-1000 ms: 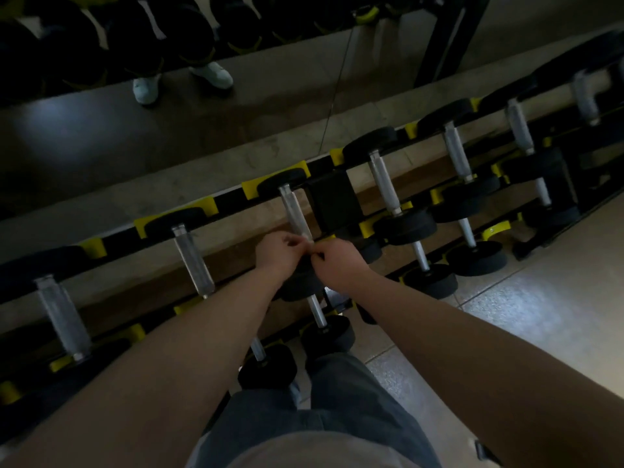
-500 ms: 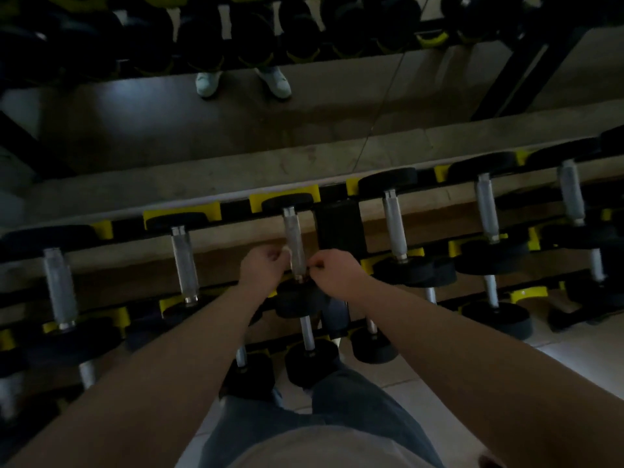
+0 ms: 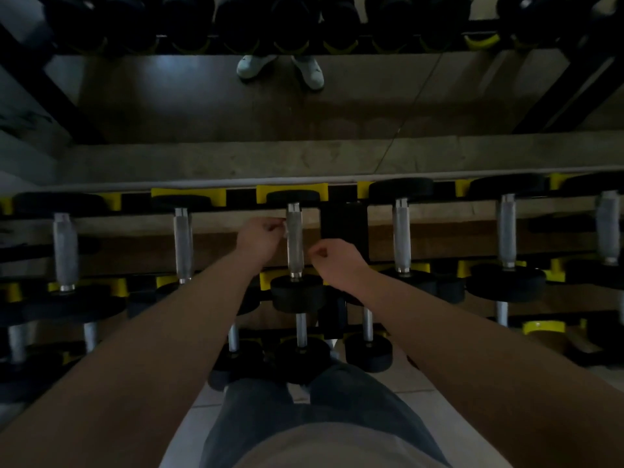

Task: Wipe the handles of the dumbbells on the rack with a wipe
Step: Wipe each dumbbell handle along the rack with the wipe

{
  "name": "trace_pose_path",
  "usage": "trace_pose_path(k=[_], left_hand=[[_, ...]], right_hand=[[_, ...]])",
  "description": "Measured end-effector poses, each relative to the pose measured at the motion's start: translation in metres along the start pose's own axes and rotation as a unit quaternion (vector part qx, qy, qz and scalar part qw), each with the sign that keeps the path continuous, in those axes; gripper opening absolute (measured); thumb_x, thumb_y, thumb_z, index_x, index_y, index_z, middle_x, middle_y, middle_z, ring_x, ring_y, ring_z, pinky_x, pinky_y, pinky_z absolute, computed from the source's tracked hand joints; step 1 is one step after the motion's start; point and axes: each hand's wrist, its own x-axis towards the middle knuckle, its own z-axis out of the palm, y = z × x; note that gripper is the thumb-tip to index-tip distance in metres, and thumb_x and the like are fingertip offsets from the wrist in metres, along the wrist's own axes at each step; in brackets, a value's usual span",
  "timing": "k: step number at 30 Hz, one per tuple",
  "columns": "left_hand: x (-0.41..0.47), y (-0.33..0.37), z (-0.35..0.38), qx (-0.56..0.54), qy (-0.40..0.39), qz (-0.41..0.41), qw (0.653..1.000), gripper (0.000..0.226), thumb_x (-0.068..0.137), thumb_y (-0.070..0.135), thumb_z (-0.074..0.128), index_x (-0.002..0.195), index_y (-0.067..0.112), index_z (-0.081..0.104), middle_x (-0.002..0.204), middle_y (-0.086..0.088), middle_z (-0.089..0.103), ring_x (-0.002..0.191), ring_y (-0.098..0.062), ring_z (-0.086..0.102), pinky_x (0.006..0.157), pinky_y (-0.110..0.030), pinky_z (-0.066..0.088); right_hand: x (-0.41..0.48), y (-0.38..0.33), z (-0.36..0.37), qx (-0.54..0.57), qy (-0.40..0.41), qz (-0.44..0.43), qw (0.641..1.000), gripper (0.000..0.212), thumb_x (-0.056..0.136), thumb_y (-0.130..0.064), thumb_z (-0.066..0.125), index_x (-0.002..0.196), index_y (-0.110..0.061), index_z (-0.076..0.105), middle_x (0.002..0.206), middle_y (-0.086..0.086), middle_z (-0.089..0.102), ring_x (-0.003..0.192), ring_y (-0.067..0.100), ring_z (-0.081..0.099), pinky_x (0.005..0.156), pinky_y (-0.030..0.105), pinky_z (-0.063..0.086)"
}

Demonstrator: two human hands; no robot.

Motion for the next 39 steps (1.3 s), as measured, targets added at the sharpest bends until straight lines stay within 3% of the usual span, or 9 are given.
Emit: trace_pose_path(k=[5,11,14,20,24,27,29,34,39], left_hand=[[-0.019,-0.024,0.000,0.221,-0.185,0.025,0.957,0.021,0.096,0.015,0.061,0.106,0.002,0.073,0.101,-0.016,0.071,0.096,-0.029,0.067,0.076,-0.031,0.049],[0.013,-0.001,-0.006,-0.045,-0.116,-0.076,0.989,0.022,0.097,0.011,0.056,0.115,0.007,0.068,0.080,-0.013,0.061,0.063,-0.015,0.051,0.049,-0.022,0.041],[0.019,0.005,-0.001,-0.075,-0.114,-0.081,0.987,0.023,0.103,0.013,0.047,0.117,0.012,0.065,0.074,-0.006,0.053,0.060,-0.013,0.044,0.050,-0.023,0.035],[0.020,-0.019,-0.011,0.162,-0.285,-0.044,0.944,0.015,0.093,0.013,0.060,0.102,0.008,0.070,0.074,-0.009,0.054,0.062,-0.015,0.044,0.053,-0.025,0.037],[0.037,-0.004,-0.008,-0.043,-0.199,-0.087,0.975,0.018,0.099,0.007,0.047,0.104,0.006,0.063,0.066,-0.006,0.047,0.054,-0.014,0.039,0.046,-0.022,0.031],[0.048,0.000,-0.001,-0.168,-0.157,-0.094,0.969,0.021,0.103,0.006,0.041,0.101,0.008,0.061,0.065,-0.003,0.043,0.051,-0.011,0.037,0.039,-0.019,0.028],[0.040,-0.009,-0.001,-0.136,-0.191,-0.088,0.968,0.023,0.102,0.007,0.042,0.101,0.010,0.065,0.065,-0.004,0.045,0.053,-0.011,0.038,0.043,-0.020,0.030],[0.022,-0.018,-0.008,0.184,-0.282,-0.016,0.941,0.011,0.093,0.010,0.060,0.092,0.004,0.069,0.067,-0.008,0.056,0.060,-0.016,0.048,0.057,-0.025,0.041],[0.033,0.003,-0.014,-0.079,-0.140,-0.067,0.985,0.016,0.098,0.011,0.054,0.094,0.012,0.069,0.065,-0.005,0.051,0.058,-0.014,0.045,0.048,-0.021,0.036]], right_hand=[[-0.002,0.011,-0.001,-0.025,-0.046,0.021,0.998,0.029,0.103,-0.024,0.047,0.123,-0.019,0.068,0.108,0.003,0.068,0.093,0.017,0.064,0.080,0.030,0.054],[-0.003,0.017,-0.003,0.014,-0.049,0.035,0.998,0.032,0.103,-0.027,0.048,0.130,-0.022,0.065,0.116,-0.001,0.066,0.092,0.013,0.061,0.071,0.023,0.045],[0.000,0.017,-0.004,0.036,-0.035,0.043,0.998,0.032,0.103,-0.027,0.048,0.131,-0.023,0.063,0.120,-0.002,0.065,0.091,0.010,0.060,0.068,0.021,0.045],[0.006,0.013,-0.001,0.033,-0.044,0.054,0.997,0.032,0.104,-0.028,0.047,0.132,-0.024,0.063,0.113,-0.002,0.066,0.085,0.010,0.062,0.069,0.022,0.048],[0.006,0.009,0.000,0.037,-0.053,0.055,0.996,0.032,0.103,-0.027,0.047,0.131,-0.024,0.064,0.112,-0.002,0.067,0.087,0.012,0.064,0.070,0.023,0.049],[0.008,0.008,-0.003,0.046,-0.033,0.060,0.997,0.031,0.104,-0.028,0.048,0.129,-0.025,0.065,0.120,-0.005,0.066,0.092,0.007,0.061,0.073,0.020,0.047],[0.008,0.010,-0.005,0.052,-0.032,0.065,0.996,0.031,0.104,-0.029,0.048,0.129,-0.025,0.065,0.115,-0.006,0.066,0.085,0.003,0.060,0.065,0.017,0.044],[0.006,0.014,0.000,0.024,-0.054,0.068,0.996,0.032,0.104,-0.030,0.048,0.129,-0.023,0.066,0.099,-0.008,0.064,0.077,0.003,0.058,0.059,0.017,0.041],[0.004,0.009,0.001,0.003,-0.059,0.052,0.997,0.033,0.104,-0.029,0.047,0.133,-0.023,0.063,0.125,0.000,0.066,0.100,0.012,0.061,0.081,0.023,0.048]])
